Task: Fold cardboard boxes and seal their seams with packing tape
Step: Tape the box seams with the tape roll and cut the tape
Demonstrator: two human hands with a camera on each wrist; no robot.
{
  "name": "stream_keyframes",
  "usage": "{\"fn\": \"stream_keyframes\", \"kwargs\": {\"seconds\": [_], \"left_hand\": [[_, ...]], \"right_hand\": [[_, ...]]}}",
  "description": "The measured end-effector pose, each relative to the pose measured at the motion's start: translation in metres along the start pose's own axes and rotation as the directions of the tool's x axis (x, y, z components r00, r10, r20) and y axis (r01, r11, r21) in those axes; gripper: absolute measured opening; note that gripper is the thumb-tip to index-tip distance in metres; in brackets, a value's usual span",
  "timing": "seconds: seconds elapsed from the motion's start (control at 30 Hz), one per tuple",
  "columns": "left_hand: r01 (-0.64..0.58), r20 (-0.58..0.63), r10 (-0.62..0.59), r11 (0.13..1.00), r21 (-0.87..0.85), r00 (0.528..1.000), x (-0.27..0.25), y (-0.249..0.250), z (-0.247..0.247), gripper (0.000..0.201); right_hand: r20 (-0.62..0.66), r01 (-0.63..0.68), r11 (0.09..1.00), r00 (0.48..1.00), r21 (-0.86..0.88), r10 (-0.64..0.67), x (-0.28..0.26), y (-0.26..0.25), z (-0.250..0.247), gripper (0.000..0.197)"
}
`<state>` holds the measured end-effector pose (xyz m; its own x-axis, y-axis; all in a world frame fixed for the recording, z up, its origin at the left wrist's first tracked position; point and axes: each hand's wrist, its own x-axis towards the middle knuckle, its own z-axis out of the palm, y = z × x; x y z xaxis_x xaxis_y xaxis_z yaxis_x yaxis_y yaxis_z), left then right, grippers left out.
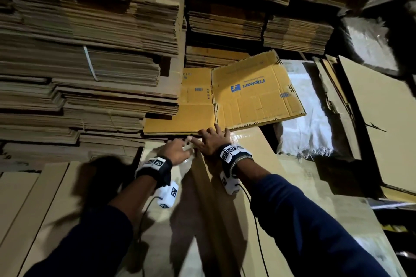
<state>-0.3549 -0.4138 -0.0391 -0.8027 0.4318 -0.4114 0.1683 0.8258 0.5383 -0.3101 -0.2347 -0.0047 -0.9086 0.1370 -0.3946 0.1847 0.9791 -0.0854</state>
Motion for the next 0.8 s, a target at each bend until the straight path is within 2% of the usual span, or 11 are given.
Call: {"fn": "stream_keyframes", "kwargs": {"seconds": [0.1, 0.13, 0.2, 0.27, 0.33, 0.4, 0.47, 0.53, 0.6, 0.7, 0.8], "left_hand": [[-0.058, -0.007, 0.058, 0.998, -0.011, 0.998, -0.007, -0.001, 0.003, 0.055], [-0.074, -0.004, 0.074, 0.997, -0.01, 0.997, -0.011, -0.002, 0.001, 0.048], [-0.091, -0.017, 0.09, 0.996, -0.025, 0.996, -0.014, -0.004, 0.002, 0.043], [-0.111, -0.035, 0.109, 0.992, -0.067, 0.993, -0.016, -0.003, 0.007, 0.041], [-0.135, -0.052, 0.131, 0.987, -0.086, 0.99, -0.019, -0.001, 0.016, 0.038], [-0.124, -0.096, 0.116, 0.988, -0.087, 0.989, -0.019, -0.001, 0.024, 0.036], [-0.084, -0.138, 0.075, 0.995, -0.059, 0.988, -0.021, 0.003, 0.033, 0.035], [-0.054, -0.168, 0.047, 0.998, -0.043, 0.985, -0.021, 0.01, 0.039, 0.034], [-0.044, -0.186, 0.036, 0.998, -0.037, 0.982, -0.02, 0.018, 0.043, 0.034], [-0.015, -0.216, 0.009, 1.0, -0.027, 0.976, -0.02, 0.024, 0.047, 0.033], [-0.012, -0.229, 0.004, 0.999, -0.033, 0.973, -0.021, 0.025, 0.049, 0.034]], "right_hand": [[0.057, 0.1, 0.985, 0.992, 0.138, -0.109, -0.016, 0.018, -0.008, 0.062], [0.012, 0.115, 0.954, 0.992, 0.277, -0.124, -0.026, 0.026, -0.014, 0.057], [-0.141, 0.122, 0.872, 0.988, 0.473, -0.061, -0.054, 0.048, -0.023, 0.051], [-0.27, 0.132, 0.85, 0.963, 0.511, 0.012, -0.09, 0.075, -0.025, 0.042], [-0.317, 0.125, 0.835, 0.946, 0.535, 0.062, -0.133, 0.107, -0.014, 0.033], [-0.283, 0.057, 0.811, 0.949, 0.582, 0.137, -0.176, 0.135, -0.003, 0.033], [-0.194, -0.046, 0.801, 0.96, 0.597, 0.201, -0.22, 0.158, 0.009, 0.031], [-0.095, -0.125, 0.791, 0.97, 0.599, 0.225, -0.259, 0.177, 0.021, 0.019], [-0.048, -0.17, 0.791, 0.969, 0.587, 0.243, -0.294, 0.191, 0.028, 0.02], [-0.049, -0.215, 0.811, 0.957, 0.545, 0.286, -0.324, 0.203, 0.039, 0.033], [-0.012, -0.243, 0.837, 0.958, 0.489, 0.285, -0.329, 0.201, 0.05, 0.036]]}}
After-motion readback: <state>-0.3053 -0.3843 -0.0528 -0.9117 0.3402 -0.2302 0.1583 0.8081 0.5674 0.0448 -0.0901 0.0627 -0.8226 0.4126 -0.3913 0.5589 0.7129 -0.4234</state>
